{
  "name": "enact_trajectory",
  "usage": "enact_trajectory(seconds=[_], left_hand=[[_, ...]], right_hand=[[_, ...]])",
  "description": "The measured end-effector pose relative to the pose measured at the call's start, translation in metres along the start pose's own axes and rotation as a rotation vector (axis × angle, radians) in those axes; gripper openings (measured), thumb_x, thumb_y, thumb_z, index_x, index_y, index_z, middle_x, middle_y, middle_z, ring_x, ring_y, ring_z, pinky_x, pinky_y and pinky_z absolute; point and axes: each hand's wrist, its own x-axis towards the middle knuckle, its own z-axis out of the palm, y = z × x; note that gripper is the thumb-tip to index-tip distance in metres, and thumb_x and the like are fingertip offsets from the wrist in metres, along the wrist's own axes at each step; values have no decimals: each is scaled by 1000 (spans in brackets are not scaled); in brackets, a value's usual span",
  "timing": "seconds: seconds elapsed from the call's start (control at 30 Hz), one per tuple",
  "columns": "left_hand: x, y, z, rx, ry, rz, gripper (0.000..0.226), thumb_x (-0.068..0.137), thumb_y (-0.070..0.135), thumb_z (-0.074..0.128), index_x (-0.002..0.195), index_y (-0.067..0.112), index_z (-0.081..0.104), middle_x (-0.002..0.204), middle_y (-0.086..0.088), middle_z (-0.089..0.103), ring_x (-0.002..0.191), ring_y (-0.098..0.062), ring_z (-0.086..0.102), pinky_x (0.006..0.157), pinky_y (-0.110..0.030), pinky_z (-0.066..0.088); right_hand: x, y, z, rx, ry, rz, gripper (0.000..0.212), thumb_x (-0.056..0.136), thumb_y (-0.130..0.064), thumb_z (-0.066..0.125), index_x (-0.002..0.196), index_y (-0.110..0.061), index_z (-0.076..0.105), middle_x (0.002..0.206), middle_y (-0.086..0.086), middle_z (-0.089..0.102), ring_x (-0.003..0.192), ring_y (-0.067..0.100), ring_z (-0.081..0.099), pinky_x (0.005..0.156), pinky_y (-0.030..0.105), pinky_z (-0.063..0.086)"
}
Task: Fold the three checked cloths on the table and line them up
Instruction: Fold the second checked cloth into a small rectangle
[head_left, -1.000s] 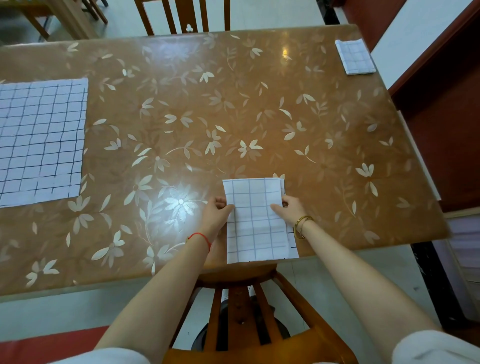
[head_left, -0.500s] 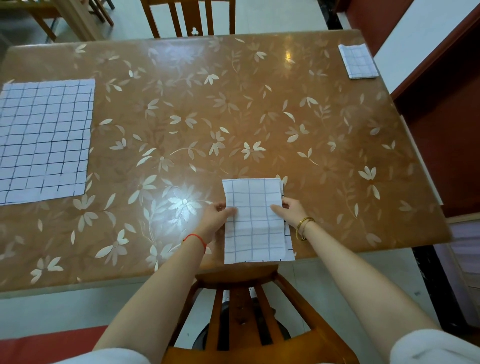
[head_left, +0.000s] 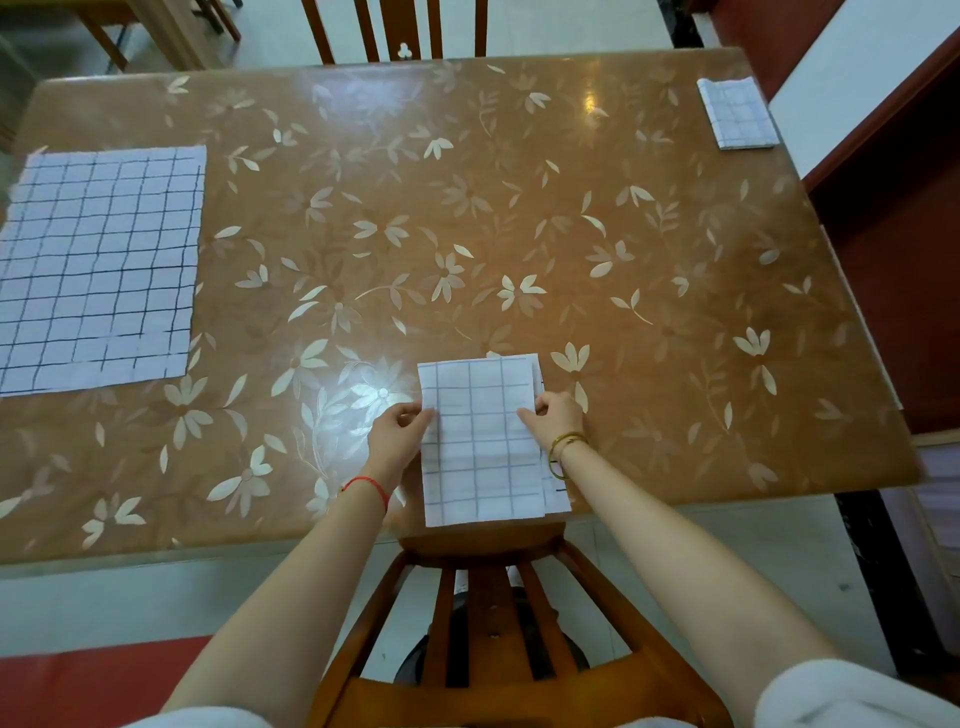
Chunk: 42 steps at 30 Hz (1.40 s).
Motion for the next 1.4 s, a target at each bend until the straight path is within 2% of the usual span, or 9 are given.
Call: enact_trajectory(seconds=[0.17,0.33,0.47,0.63,0.83,0.97,1.23,1.33,1.4], left_hand=[[3,10,2,-181,-45,-24,13,91,25,67,102,20,69,109,-3,70,104,-22,67,82,-32,58],[4,29,11,-344,-118,-78,13,90,10,67,96,21,68,96,-3,74,86,-17,71,67,-23,56],[11,33,14,-415,-103,-136,27,85,3,68,109,15,70,98,-8,74,86,-25,72,74,-35,59],[17,29,16,-371,-19,-112,19,83,3,69,93,19,71,97,-9,74,88,-27,71,80,-37,58],[23,18,11,-352,19,-104,11,80,13,73,90,19,74,96,-6,75,94,-24,71,88,-38,58],[24,15,10,-303,30,-69,20,76,9,72,91,23,74,96,-3,75,94,-21,72,88,-39,59],[0,6,7,184,73,334,43,81,-1,62,120,18,64,107,5,67,98,-9,64,93,-28,53],[-4,-6,2,529,78,588,45,87,6,62,131,15,58,130,-1,58,121,-18,50,101,-23,38],[-2,-11,-1,687,48,680,50,91,8,61,139,13,52,143,-4,50,134,-23,39,109,-31,34]], right_hand=[[5,4,-9,-99,-58,-48,42,87,-21,65,57,-16,36,67,0,43,73,17,43,65,27,31],[15,9,-23,-72,-130,-59,43,88,-22,66,57,-16,37,57,-1,37,57,14,38,57,28,37],[22,12,-24,-42,-156,-46,36,88,-24,67,63,-10,44,66,10,45,66,24,49,74,47,54],[18,8,-22,-54,-89,-41,43,87,-23,68,56,-14,40,54,-1,38,53,13,37,60,27,36],[12,6,-17,-76,-16,-6,33,87,-24,68,64,-8,51,57,-4,44,57,11,42,80,27,39],[10,6,-18,-116,9,6,40,89,-24,66,59,-11,44,58,-3,41,68,16,45,92,28,39],[6,14,-14,-125,107,-74,25,87,-18,69,85,-10,45,86,6,52,82,21,47,68,31,39],[-1,17,-11,-369,169,-235,29,87,-23,66,105,-11,47,107,7,50,95,23,48,76,31,44],[-6,16,-9,-498,178,-367,41,89,-27,64,124,-13,47,123,5,47,111,24,44,90,34,45]])
